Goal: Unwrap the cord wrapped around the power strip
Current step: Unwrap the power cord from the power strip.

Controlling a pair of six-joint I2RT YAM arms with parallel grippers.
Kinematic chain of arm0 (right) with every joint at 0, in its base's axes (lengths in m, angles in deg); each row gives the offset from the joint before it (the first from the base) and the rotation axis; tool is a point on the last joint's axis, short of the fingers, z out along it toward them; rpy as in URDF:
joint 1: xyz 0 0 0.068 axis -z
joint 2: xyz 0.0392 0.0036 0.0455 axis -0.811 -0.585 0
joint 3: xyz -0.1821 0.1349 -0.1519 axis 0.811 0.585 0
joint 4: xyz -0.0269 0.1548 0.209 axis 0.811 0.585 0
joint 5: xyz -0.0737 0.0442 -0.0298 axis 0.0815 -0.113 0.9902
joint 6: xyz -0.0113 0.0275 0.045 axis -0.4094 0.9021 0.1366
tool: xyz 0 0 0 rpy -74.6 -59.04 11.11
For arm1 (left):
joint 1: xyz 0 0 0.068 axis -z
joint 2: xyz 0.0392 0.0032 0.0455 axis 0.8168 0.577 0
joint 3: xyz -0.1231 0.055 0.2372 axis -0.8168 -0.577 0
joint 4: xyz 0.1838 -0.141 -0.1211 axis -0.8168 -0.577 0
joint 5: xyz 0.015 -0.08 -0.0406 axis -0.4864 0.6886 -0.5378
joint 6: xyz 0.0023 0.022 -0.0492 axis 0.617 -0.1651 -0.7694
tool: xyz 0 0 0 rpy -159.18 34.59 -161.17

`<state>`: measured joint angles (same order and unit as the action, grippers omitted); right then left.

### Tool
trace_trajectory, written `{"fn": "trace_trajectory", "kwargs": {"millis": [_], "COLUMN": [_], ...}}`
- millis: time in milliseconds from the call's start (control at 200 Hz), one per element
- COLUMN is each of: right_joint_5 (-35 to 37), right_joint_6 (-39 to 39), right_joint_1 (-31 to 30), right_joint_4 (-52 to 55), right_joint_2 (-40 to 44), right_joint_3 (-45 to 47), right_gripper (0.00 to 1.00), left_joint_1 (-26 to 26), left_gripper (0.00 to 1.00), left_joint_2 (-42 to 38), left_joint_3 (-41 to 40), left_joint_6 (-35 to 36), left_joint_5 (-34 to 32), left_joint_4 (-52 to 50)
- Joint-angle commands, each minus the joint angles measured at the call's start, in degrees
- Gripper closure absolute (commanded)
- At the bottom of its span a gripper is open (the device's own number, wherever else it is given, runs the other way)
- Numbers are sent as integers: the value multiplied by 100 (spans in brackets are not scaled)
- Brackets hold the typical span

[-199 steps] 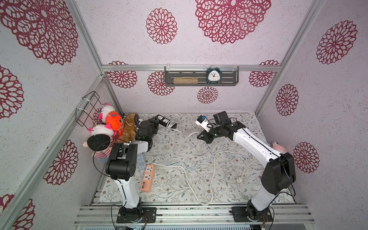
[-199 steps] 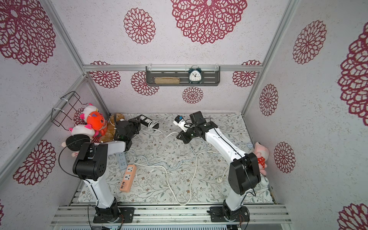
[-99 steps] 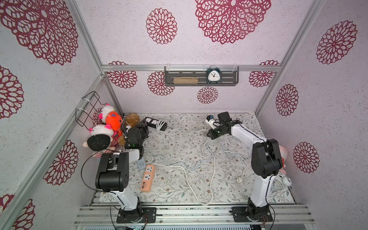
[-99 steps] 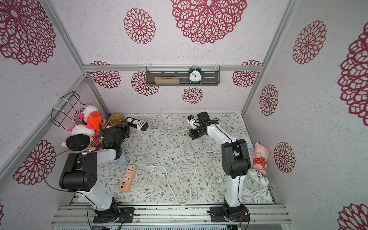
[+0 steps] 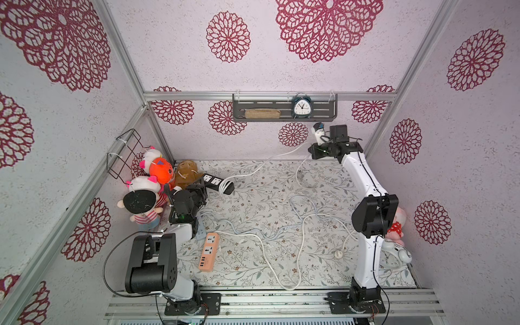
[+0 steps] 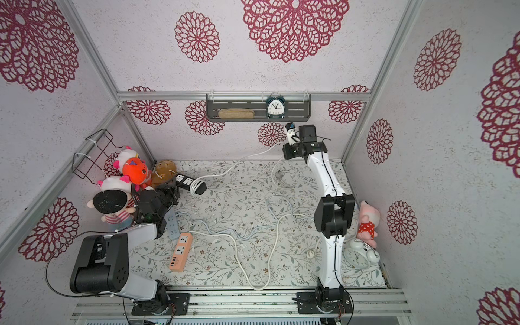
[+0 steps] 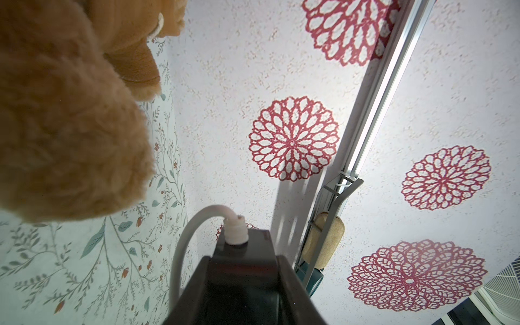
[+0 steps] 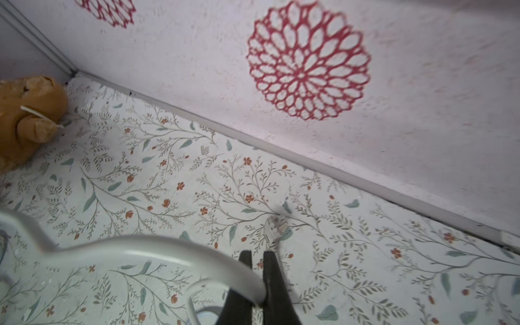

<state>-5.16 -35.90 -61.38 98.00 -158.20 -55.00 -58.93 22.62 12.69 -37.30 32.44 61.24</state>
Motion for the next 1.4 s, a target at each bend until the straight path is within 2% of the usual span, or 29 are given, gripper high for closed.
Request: {"fn": "trace_trajectory", "kwargs": {"millis": [0,145,225,340,495,560,620,655,730,830,1086,1256,1396], "right_joint_5": [258,722,1040,1130,683,440,-60,-429,-1036,-1214,-1038,-961,-894], "right_joint_6": [39,-238,-341,-289,-150,-153,-131,-112,-141,-358,-1004,-1427,-1719], "right_joint_1": [245,555,724,1015,1297,1298,1282,1260,1153,846,-536,-1465,-1907], "right_joint_4": [232,332,80,-354,-899,-902,-898,-875,-776,-501,-48,345,196], "right_joint_2": [315,779,1176,1681,2106,2122,2144,2170,2238,2362,2458,1879,1369], "right_joint_3": [-331,47,836,2149,3757,4150,4398,4482,4507,4296,3421,2537,2182], "right_gripper": [100,100,100,100,100,100,100,89,56,39,20,16,16], "left_joint_1": [-38,-49,-18,110,198,311,451,545,711,880,1097,1136,1163], "left_gripper": [100,100,100,100,100,100,100,100,100,100,100,100,100], "left_joint_2": [-298,-498,-470,-409,-219,-139,-41,41,241,466,589,526,526], "left_joint_3": [-8,-18,8,-17,27,147,307,399,600,808,1205,1376,1465], "left_joint_6": [-185,-117,-124,-103,-128,-90,-22,-5,0,-36,211,415,472], "left_joint_5": [107,151,230,110,-79,-164,-189,-183,-174,-135,32,165,313], "left_joint_4": [154,-97,-100,-94,78,41,-32,-45,-45,-65,-659,-1057,-1157]}}
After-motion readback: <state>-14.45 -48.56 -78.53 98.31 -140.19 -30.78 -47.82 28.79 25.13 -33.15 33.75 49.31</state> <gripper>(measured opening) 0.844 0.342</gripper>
